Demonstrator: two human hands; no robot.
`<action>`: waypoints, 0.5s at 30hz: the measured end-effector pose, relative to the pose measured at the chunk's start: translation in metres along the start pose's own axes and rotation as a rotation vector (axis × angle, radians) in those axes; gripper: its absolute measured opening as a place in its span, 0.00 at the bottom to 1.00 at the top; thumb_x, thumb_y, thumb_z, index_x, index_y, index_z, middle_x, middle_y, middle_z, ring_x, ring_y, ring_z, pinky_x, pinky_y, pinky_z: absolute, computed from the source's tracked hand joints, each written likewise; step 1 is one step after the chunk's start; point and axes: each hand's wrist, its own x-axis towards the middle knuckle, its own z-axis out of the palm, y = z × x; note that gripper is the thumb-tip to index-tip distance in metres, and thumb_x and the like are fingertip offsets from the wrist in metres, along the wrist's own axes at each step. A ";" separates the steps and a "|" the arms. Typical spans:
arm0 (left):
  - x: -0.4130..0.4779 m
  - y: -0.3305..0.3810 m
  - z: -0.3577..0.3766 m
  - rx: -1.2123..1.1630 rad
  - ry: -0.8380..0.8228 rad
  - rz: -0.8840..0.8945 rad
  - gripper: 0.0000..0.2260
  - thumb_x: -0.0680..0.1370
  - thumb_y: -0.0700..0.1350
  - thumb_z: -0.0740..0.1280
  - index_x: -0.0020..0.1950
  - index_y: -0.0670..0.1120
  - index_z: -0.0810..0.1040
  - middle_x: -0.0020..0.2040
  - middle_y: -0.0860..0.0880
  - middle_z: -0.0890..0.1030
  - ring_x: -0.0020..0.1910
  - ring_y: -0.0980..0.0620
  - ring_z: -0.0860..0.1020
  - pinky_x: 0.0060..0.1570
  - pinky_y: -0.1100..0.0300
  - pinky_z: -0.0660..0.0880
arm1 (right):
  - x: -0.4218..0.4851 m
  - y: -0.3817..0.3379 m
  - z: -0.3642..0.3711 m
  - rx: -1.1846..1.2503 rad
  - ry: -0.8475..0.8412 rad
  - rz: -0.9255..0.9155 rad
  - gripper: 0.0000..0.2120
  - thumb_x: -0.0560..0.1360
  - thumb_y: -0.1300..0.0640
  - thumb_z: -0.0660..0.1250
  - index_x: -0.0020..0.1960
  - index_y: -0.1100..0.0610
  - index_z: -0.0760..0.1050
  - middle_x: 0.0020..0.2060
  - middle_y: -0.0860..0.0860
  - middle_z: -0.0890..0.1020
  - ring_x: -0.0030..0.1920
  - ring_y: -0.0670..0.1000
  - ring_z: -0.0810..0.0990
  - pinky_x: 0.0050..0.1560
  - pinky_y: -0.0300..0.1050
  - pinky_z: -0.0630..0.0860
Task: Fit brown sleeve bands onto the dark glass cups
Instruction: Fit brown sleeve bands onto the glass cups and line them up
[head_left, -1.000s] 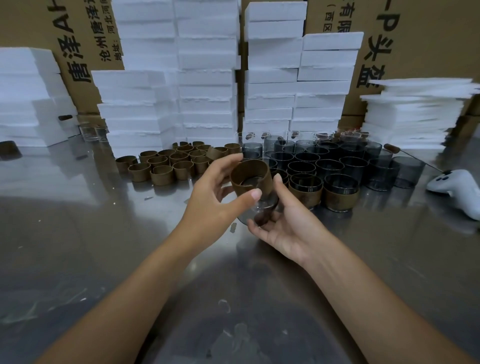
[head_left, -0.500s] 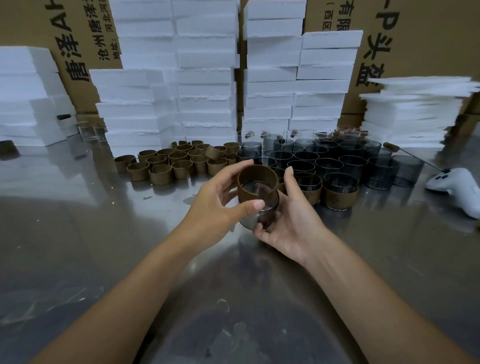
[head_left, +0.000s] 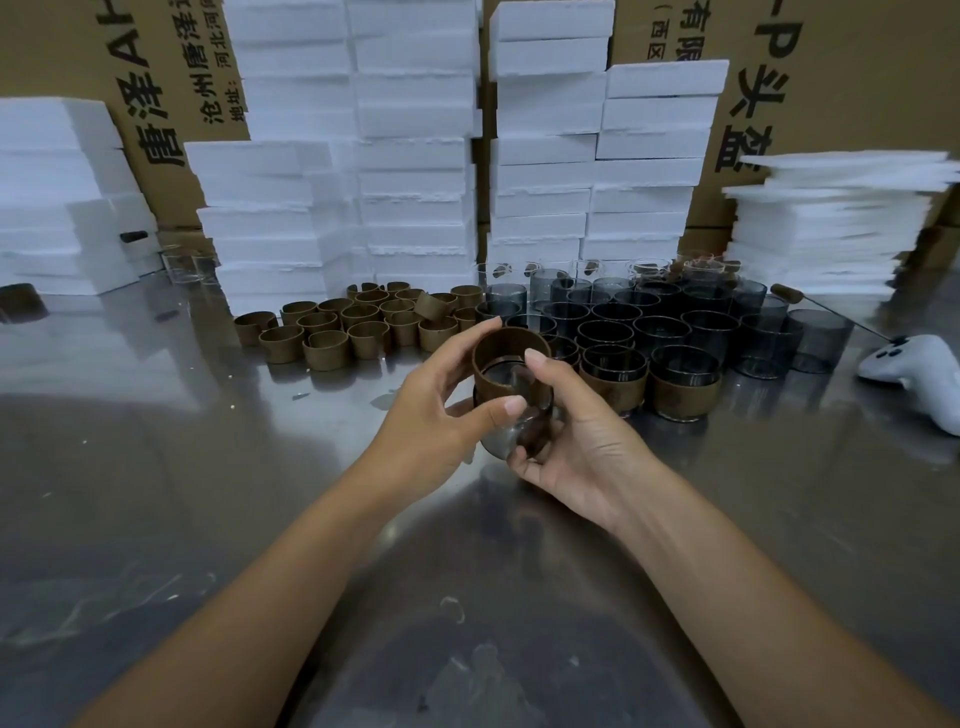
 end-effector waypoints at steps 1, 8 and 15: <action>-0.001 0.000 0.000 0.001 0.000 -0.001 0.28 0.67 0.46 0.72 0.66 0.55 0.70 0.61 0.57 0.78 0.65 0.61 0.73 0.58 0.64 0.74 | 0.000 0.000 0.000 0.002 0.003 -0.005 0.12 0.51 0.45 0.76 0.32 0.49 0.83 0.32 0.48 0.83 0.29 0.45 0.80 0.32 0.38 0.72; 0.001 0.006 0.000 -0.147 0.065 -0.068 0.18 0.73 0.52 0.65 0.62 0.55 0.76 0.56 0.57 0.82 0.59 0.58 0.78 0.58 0.61 0.75 | 0.000 0.000 0.003 -0.017 0.027 -0.050 0.09 0.52 0.45 0.75 0.30 0.47 0.82 0.37 0.49 0.83 0.42 0.50 0.78 0.32 0.38 0.71; 0.001 0.001 0.003 -0.289 0.030 -0.399 0.14 0.70 0.56 0.71 0.53 0.54 0.82 0.51 0.52 0.83 0.57 0.47 0.78 0.52 0.50 0.76 | 0.001 0.001 0.005 0.033 0.082 -0.118 0.32 0.56 0.49 0.73 0.60 0.51 0.76 0.47 0.51 0.82 0.44 0.48 0.81 0.37 0.39 0.74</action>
